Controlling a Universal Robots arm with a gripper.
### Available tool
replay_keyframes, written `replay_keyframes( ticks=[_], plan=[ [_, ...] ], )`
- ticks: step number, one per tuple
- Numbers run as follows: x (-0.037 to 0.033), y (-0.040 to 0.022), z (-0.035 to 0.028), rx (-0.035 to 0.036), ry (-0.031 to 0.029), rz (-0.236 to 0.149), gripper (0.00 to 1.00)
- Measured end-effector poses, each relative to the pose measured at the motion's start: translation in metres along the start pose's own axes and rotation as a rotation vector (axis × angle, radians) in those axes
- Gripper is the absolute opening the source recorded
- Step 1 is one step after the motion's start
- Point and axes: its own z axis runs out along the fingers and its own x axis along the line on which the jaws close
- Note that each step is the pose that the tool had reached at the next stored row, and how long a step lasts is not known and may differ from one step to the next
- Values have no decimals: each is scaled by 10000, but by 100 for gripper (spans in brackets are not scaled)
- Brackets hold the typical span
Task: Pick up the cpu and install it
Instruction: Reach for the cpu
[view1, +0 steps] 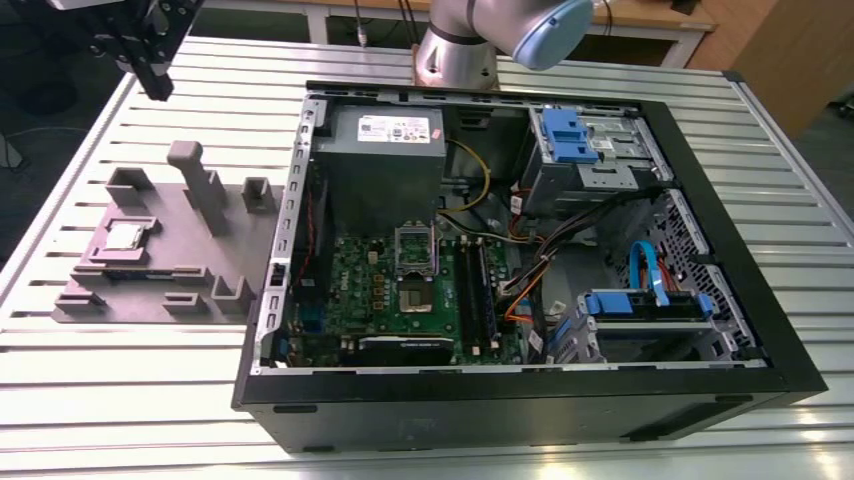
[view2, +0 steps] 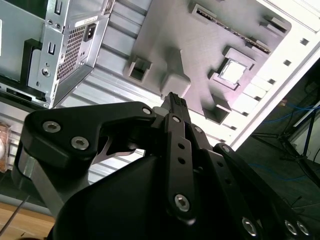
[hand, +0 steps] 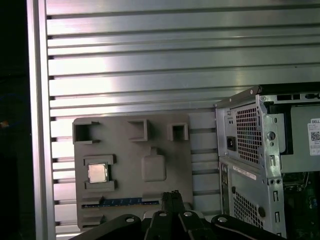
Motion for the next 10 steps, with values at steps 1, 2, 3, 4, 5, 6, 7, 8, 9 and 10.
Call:
replay_keyframes(
  ticks=[1,2,3,4,5,6,7,8,9,10],
  plan=[
    [3,0,0,1,0,1,11],
    [4,0,0,1,0,0,11],
    [7,0,0,0,1,0,11],
    [9,0,0,0,0,1,11],
    [11,-1,-1,0,0,1,11],
    [13,-1,0,0,0,0,11],
    [16,-1,-1,0,0,0,11],
    [18,-1,-1,1,1,0,11],
    [20,-1,-1,1,1,0,11],
    [23,-2,-1,0,0,0,11]
  ],
)
